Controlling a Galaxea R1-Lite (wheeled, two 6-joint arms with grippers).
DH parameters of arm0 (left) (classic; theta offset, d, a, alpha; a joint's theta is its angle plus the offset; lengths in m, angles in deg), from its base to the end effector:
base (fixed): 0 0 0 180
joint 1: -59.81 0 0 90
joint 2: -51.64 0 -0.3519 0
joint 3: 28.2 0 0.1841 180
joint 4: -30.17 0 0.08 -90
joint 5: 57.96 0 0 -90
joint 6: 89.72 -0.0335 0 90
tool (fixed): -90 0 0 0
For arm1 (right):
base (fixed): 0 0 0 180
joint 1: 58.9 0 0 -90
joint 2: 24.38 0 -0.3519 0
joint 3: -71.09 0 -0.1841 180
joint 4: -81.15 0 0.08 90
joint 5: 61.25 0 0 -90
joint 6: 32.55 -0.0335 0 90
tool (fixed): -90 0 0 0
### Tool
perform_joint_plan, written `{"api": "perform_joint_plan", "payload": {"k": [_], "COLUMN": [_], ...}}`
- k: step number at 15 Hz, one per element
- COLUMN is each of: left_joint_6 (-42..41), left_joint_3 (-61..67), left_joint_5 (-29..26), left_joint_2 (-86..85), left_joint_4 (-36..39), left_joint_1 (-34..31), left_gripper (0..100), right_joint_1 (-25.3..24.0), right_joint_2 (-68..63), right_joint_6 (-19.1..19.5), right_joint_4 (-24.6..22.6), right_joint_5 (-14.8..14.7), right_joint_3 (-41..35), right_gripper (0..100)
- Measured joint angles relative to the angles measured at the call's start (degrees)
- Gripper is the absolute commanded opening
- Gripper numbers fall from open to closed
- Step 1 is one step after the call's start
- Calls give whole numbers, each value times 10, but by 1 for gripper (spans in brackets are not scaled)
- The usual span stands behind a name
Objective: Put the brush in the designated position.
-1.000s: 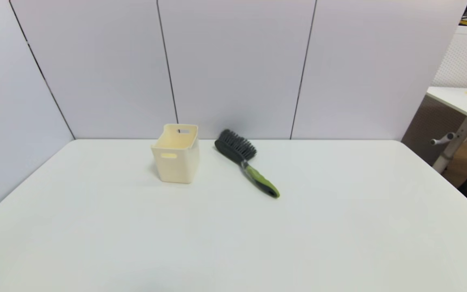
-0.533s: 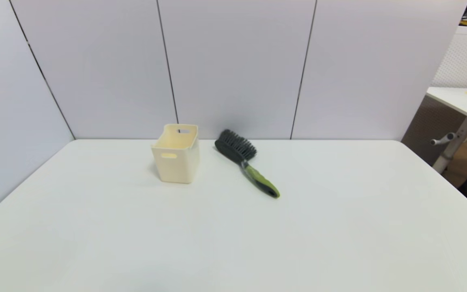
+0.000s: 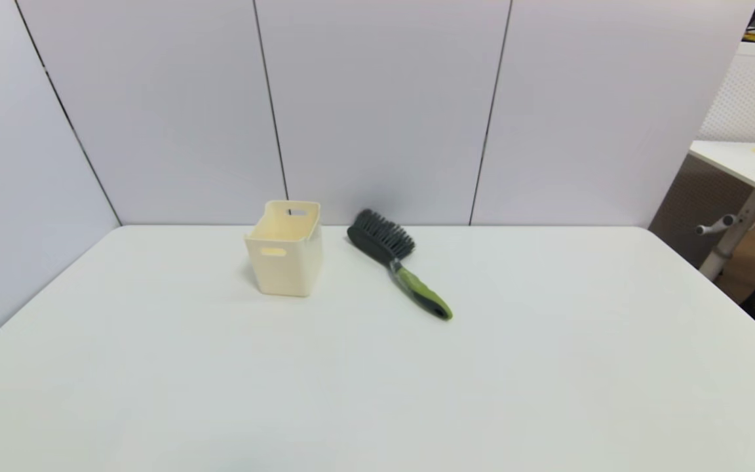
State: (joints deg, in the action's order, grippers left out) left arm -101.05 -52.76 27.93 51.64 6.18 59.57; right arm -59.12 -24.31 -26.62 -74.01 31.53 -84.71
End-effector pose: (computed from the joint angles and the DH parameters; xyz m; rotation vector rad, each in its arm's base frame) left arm -0.0710 -0.0027 0.0776 0.1980 -0.0166 -0.0663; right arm -0.0706 0.0014 0.0741 -0.1033 0.0072 0.0528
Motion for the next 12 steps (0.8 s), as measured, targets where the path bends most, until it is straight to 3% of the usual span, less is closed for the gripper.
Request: {"api": "perform_joint_plan", "payload": {"k": [6, 12], "left_joint_6": [114, 116], "left_joint_3": [3, 4], "left_joint_5": [39, 40], "left_joint_2": [-1, -1], "left_joint_4": [-2, -2], "left_joint_1": [0, 0], "left_gripper": [100, 100], "right_joint_1": [0, 0], "right_joint_2": [0, 0], "right_joint_6": [0, 0], "right_joint_4": [0, 0], "right_joint_5": [0, 0], "right_joint_3": [0, 0], "right_gripper": [100, 100]}}
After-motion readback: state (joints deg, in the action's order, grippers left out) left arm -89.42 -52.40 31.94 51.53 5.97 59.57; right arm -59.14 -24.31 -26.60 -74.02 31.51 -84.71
